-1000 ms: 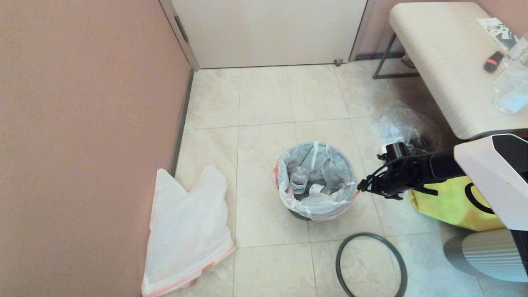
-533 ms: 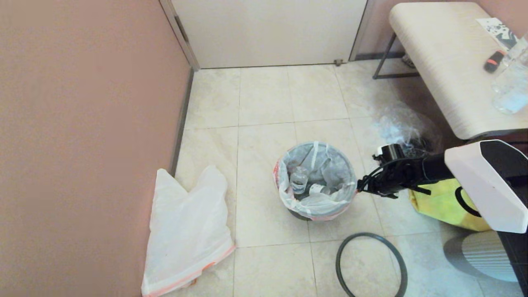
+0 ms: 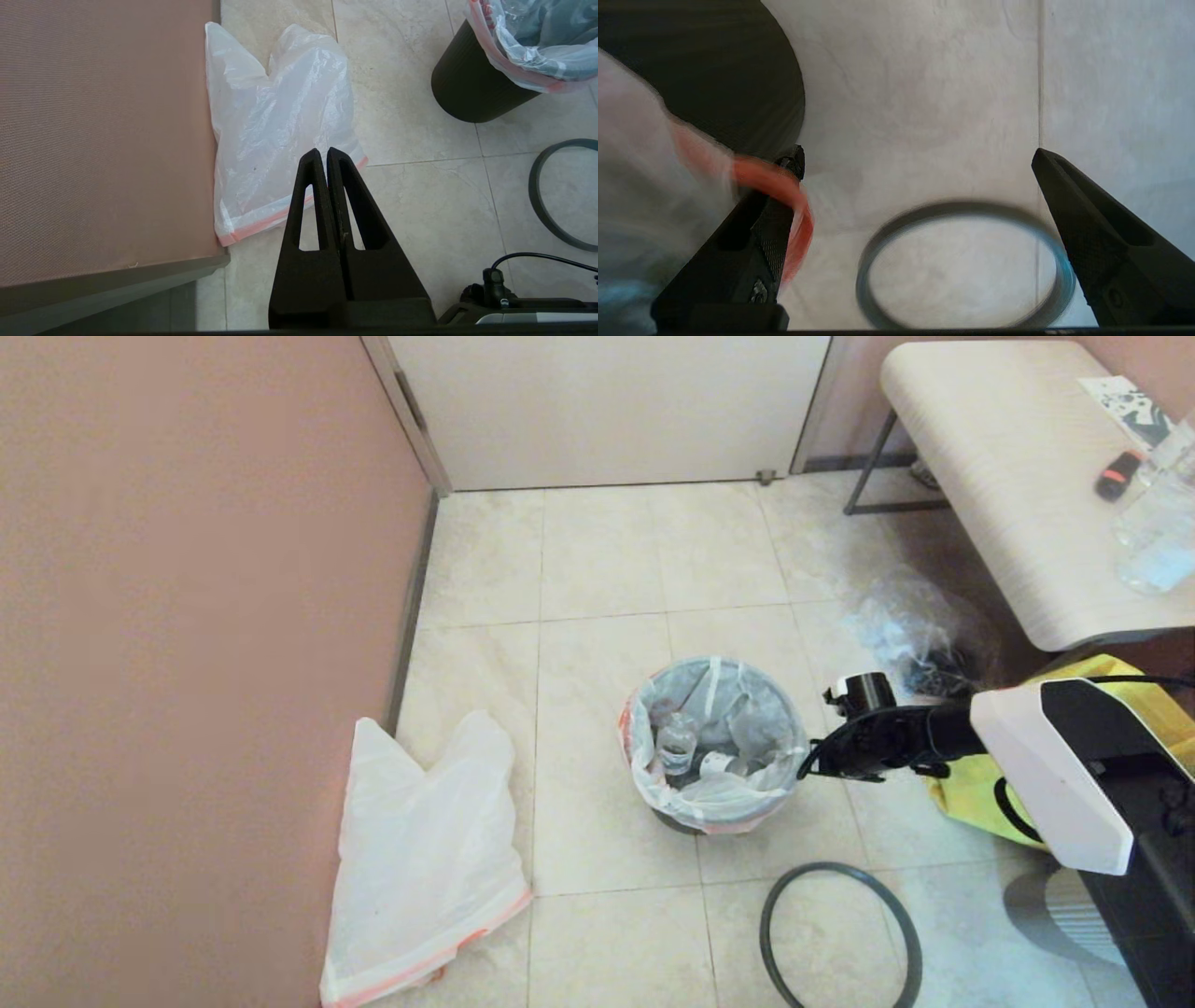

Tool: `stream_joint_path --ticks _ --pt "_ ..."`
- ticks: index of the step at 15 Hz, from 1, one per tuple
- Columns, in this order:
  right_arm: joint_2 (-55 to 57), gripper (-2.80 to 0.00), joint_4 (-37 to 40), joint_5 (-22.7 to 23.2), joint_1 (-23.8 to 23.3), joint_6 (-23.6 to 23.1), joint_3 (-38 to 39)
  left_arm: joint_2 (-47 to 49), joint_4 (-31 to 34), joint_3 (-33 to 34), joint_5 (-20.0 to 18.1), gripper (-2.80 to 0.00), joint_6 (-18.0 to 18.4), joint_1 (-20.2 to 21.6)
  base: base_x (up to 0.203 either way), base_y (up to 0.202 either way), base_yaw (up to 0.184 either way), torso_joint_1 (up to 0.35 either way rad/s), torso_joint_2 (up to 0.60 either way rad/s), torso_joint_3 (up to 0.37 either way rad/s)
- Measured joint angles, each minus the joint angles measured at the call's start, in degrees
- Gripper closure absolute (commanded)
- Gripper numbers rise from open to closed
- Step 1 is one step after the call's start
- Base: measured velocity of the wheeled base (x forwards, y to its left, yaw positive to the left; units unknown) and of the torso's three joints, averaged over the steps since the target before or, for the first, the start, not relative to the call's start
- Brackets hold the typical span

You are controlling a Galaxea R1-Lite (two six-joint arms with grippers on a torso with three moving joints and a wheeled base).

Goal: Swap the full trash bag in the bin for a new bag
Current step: Place the trash bag on the floor

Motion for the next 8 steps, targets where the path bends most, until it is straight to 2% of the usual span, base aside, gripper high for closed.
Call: stream_joint_path --ticks 2,3,8 --pt "1.30 -2.80 -2.22 -0.17 0.22 -0.67 -0.36 0.00 0.00 0.00 0.00 0.00 0.00 0.00 0.000 0.000 0.000 0.000 0.00 0.000" --pt "1.70 0.00 -2.34 -0.16 0.32 -1.14 -0.38 0.00 -0.01 0.00 -0.01 0.00 0.02 -0.02 0.000 0.000 0.000 0.000 0.00 0.000" --pt "1.74 0.00 -2.28 -0.38 0.97 -1.04 -0.36 0.00 -0.01 0.00 0.01 0.00 0.02 -0.01 0.000 0.000 0.000 0.000 0.00 0.000"
